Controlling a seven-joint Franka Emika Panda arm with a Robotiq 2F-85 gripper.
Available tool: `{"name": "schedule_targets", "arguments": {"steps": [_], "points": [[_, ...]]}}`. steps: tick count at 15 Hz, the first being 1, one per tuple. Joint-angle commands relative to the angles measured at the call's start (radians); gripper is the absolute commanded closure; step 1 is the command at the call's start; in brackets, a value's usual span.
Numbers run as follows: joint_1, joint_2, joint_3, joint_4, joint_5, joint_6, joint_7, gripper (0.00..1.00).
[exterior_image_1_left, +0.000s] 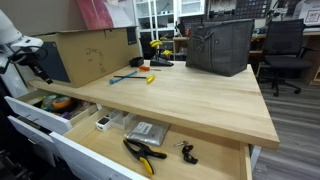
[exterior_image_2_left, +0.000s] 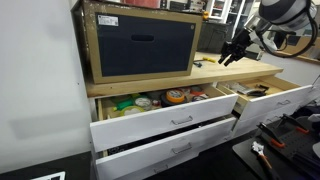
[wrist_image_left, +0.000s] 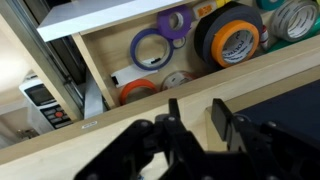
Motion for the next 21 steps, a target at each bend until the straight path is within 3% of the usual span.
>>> {"name": "schedule_targets", "arguments": {"steps": [1, 3, 6, 14, 21], "points": [[0.044, 0.120, -0.076, 0.079, -0.219, 0.008, 0.127, 0.93], [0.052, 0.177, -0.107, 0.100, -0.320, 0.012, 0.171, 1.00], [0.078, 0.257, -0.152, 0.123, -0.401, 0.020, 0.190, 1.00], [0.155, 0.417, -0.221, 0.164, -0.476, 0.069, 0.174, 1.00], [0.186, 0.477, -0.259, 0.134, -0.513, 0.112, 0.143, 1.00]]}}
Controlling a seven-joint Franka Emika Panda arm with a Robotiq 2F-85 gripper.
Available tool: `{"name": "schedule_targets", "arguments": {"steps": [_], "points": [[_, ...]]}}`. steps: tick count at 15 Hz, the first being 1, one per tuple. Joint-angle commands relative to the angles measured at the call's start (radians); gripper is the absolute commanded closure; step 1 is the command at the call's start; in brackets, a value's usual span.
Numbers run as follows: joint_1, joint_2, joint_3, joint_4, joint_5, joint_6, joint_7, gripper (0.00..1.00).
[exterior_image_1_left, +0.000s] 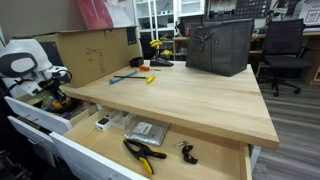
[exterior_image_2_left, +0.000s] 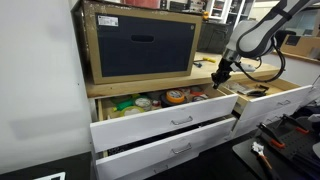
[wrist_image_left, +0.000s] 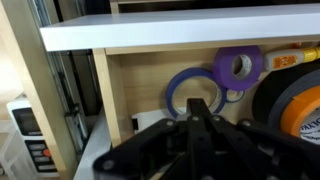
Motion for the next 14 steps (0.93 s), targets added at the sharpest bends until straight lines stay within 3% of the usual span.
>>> {"name": "schedule_targets", "arguments": {"steps": [1, 14], "points": [[0.022, 0.017, -0.022, -0.018, -0.010, 0.023, -0.024, 1.00], [0.026, -0.015, -0.010, -0.061, 0.016, -0.192, -0.019, 1.00]]}}
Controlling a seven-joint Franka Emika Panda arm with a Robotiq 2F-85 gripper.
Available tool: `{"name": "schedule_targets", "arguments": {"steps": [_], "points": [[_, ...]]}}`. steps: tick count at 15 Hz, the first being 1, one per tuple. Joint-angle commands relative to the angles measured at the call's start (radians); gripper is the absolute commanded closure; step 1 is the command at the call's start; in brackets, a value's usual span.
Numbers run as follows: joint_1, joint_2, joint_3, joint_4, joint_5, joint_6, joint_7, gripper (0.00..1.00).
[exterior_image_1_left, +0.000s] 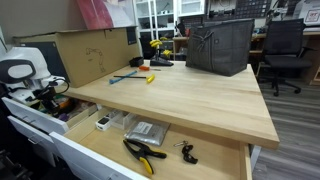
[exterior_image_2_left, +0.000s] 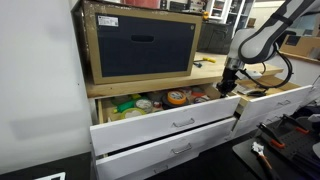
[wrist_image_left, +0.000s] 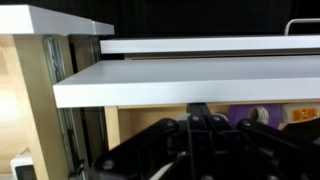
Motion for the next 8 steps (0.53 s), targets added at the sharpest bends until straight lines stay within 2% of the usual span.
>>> {"name": "schedule_targets", "arguments": {"steps": [1, 8], "points": [[0.014, -0.041, -0.001, -0.020, 0.020, -0.104, -0.002, 1.00], [0.017, -0.059, 0.002, -0.042, 0.018, -0.169, -0.008, 1.00]]}}
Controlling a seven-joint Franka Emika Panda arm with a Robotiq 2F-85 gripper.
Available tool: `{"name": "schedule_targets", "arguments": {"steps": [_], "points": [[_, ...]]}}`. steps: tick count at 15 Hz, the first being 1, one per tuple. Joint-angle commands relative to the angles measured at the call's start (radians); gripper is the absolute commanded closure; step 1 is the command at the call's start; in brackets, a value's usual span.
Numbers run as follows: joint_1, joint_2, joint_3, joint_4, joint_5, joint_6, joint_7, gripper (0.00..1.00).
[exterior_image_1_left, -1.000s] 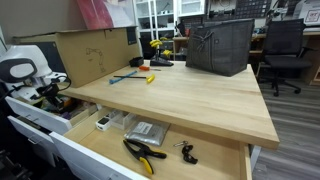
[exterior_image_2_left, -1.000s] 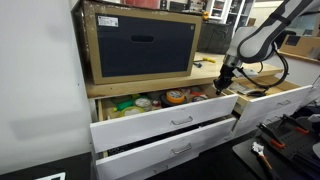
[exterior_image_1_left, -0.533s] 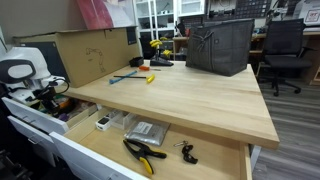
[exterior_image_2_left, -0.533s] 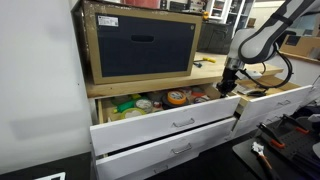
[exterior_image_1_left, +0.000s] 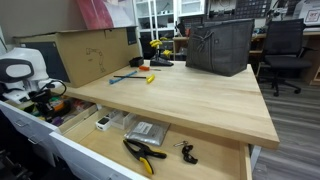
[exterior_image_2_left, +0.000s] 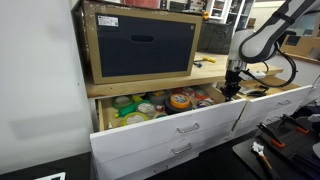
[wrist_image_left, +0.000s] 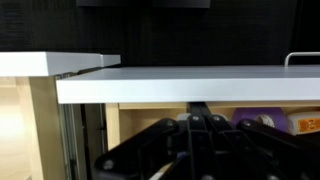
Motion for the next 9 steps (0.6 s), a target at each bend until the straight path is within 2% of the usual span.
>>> {"name": "schedule_targets", "arguments": {"steps": [1, 4, 9], "points": [[0.009, -0.045, -0.002, -0.038, 0.013, -0.052, -0.009, 1.00], [0.008, -0.053, -0.002, -0.058, 0.013, -0.031, -0.016, 1.00], [0.003, -0.096, 0.012, -0.106, 0.037, 0.099, -0.052, 1.00]]}}
